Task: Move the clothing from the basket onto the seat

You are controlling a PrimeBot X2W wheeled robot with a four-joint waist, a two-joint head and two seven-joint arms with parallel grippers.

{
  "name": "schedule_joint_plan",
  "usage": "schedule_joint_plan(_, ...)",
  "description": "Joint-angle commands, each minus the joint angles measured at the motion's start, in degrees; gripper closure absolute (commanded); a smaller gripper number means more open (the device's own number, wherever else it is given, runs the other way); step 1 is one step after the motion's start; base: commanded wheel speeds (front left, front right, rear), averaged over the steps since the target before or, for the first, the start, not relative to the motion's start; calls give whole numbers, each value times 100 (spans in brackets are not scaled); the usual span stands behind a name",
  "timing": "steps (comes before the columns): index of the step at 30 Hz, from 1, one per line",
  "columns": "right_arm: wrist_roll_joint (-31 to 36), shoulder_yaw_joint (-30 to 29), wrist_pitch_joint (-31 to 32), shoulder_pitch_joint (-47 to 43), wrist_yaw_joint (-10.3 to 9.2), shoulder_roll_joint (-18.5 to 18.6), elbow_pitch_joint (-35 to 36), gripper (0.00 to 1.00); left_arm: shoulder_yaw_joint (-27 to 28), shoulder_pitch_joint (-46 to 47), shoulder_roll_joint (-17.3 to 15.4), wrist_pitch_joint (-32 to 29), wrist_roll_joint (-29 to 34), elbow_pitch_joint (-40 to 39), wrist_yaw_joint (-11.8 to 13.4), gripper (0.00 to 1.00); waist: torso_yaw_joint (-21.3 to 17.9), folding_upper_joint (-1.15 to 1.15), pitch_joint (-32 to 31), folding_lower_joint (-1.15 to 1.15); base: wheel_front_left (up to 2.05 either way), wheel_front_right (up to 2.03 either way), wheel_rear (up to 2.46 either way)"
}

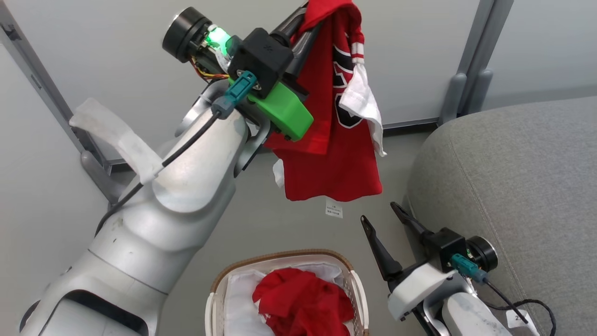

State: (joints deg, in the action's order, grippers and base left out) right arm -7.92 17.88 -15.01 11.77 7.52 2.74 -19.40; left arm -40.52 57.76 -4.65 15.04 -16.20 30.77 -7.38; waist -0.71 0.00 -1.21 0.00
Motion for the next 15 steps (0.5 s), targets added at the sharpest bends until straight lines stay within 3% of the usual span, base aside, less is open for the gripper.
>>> schedule_joint_plan(1,-92,38,-27,139,-6,27,-91,0,-24,137,13,4,-40,-20,-16,100,61,0,11,0,0,0,0)
schedule_joint_plan(9,-599,400,-27,504,-6,29,-479,0,-284,264,103,9,-179,-124,-16,100,260,0,18,0,0,0,0)
schedule_joint_plan(15,-374,367,-26,576,-6,28,-219,0,-426,185,117,12,-295,-328,-16,100,323,0,-8,0,0,0,0)
